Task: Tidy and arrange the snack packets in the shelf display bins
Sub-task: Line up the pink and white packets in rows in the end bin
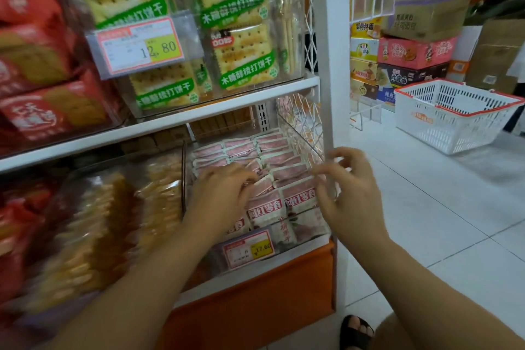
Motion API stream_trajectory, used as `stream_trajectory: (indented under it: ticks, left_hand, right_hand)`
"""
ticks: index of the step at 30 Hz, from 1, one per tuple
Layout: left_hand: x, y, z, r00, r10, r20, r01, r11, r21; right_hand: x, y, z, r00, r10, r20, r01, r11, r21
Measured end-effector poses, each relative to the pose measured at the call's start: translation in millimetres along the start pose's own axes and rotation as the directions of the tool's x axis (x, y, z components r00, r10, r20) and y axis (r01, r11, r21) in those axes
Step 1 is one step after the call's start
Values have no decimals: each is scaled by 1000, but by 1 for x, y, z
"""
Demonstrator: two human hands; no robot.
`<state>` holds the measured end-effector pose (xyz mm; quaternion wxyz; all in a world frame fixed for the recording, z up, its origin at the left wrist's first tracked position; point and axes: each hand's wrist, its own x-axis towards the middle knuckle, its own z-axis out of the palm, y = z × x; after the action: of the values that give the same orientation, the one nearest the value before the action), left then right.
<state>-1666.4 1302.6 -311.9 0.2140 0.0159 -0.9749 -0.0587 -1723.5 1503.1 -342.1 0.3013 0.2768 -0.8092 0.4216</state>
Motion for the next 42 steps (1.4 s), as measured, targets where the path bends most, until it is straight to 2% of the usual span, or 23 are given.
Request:
stream_trajectory:
  ticks: [2,4,6,9,13,17,20,23,26,28,31,34,37,42]
  left_hand:
    - [-20,-15,-16,998,-9,56,4,996,90]
    - [-33,-25,-27,987,-30,156,8,990,140]
    - [-40,-29,-32,968,-54,245,5,981,196]
    - [-39,-28,-31,955,-80,285,-11,953,303]
    - [-30,-27,-23,953,-127,273,15,926,377]
    - [-21,-29,-14,936,-186,299,41,901,433]
    - [-17,-28,-16,932,-186,312,44,910,412]
    - [-26,-30,-25,951,-125,284,22,941,339]
    - [-47,-40,-33,980,-78,181,35,972,232]
    - [-61,-46,-37,994,-73,80,60,986,155]
    - [-78,-56,-42,993,-113,-43,118,985,124]
    - [-91,-61,-44,964,-258,60,253,965,71]
    - [-97,-68,-38,936,-311,162,305,950,62]
    - [-98,-72,-32,936,-306,173,296,952,82]
  right_hand:
    - [-5,-4,10,964,-109,244,96,993,67]
    - [-10,-9,22,837,-161,523,141,987,78]
    - [-11,-14,34,731,-196,653,213,976,55]
    - [-7,-23,45,682,-196,705,285,959,-8]
    - [1,-25,53,648,-116,752,259,963,-75]
    - [8,-21,63,635,-105,765,227,972,-56]
    - [11,-18,64,614,-130,779,224,975,-13]
    - [14,-17,55,683,-171,710,214,976,30]
    - [24,-26,52,751,-243,614,238,967,93]
    - [31,-40,60,719,-252,647,281,958,61]
    - [44,-65,85,603,-136,786,276,960,-46]
    - [59,-80,111,525,-27,851,262,956,-132]
    - [63,-84,130,453,25,891,299,937,-178]
    - [60,-86,137,453,54,890,340,912,-228]
